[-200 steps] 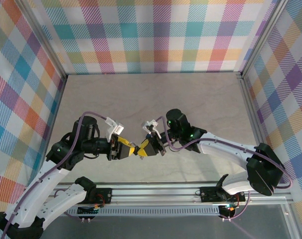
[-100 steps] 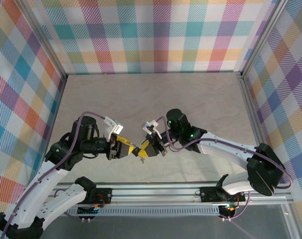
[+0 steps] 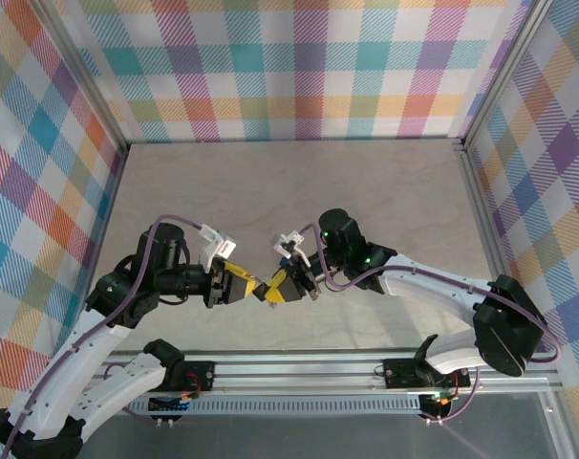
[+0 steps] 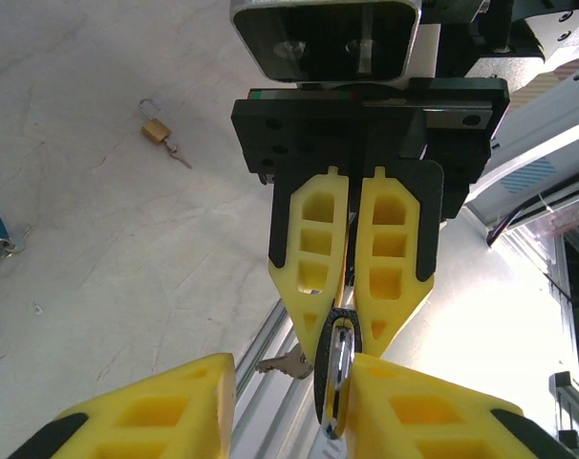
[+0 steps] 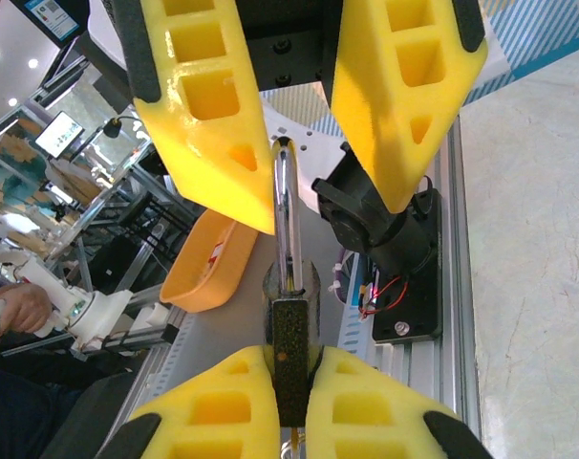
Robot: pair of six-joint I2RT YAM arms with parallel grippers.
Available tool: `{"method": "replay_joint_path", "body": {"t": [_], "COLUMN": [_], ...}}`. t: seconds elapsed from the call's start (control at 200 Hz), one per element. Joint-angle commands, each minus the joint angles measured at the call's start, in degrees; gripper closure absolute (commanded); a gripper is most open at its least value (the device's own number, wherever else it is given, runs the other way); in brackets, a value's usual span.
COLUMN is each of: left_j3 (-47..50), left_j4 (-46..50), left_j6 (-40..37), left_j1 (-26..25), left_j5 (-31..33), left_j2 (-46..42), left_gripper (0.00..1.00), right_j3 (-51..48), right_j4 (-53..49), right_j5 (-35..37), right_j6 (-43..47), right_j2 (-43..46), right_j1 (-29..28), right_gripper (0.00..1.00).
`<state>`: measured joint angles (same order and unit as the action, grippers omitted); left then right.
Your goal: Lock with the key
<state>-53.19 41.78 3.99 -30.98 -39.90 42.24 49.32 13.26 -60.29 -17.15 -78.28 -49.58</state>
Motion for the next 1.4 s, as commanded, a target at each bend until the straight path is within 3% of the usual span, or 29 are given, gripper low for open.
{"method": "replay_joint_path", "body": {"t": [0.0, 0.645, 1.135, 1.205, 1.395], "left_j3": [-2.01, -1.74, -1.32, -1.13, 0.22], "left_j4": [-0.03, -0.47, -0.21, -0.21, -0.71], "left_j6": [-0.65, -0.56, -0.46, -0.52, -0.56], "left_j1": [-0.39, -0.39, -0.39, -0.39, -0.39], "left_j5": [-0.35, -1.72, -3.55, -3.47, -2.74], "left_j2": [-0.8, -1.02, -1.46, -1.54, -2.44], "left_gripper": [0.67, 0.75, 0.92, 1.0, 1.0], "right_j3": [1.08, 1.57, 1.66, 1.62, 1.53], "right_j4": [1.51, 0.18, -0.43, -0.22, 1.18], "right_j5": [-3.04, -3.1, -1.7, -1.76, -3.05], "right_j6": [0.45, 1.35, 1.92, 1.74, 0.66], "right_j2": [-0.01, -0.56, -0.38, -0.38, -0.64], "right_j1": [-0.11, -0.69, -0.69, -0.69, -0.69], "right_gripper": [1.0, 1.0, 1.0, 1.0, 1.0]}}
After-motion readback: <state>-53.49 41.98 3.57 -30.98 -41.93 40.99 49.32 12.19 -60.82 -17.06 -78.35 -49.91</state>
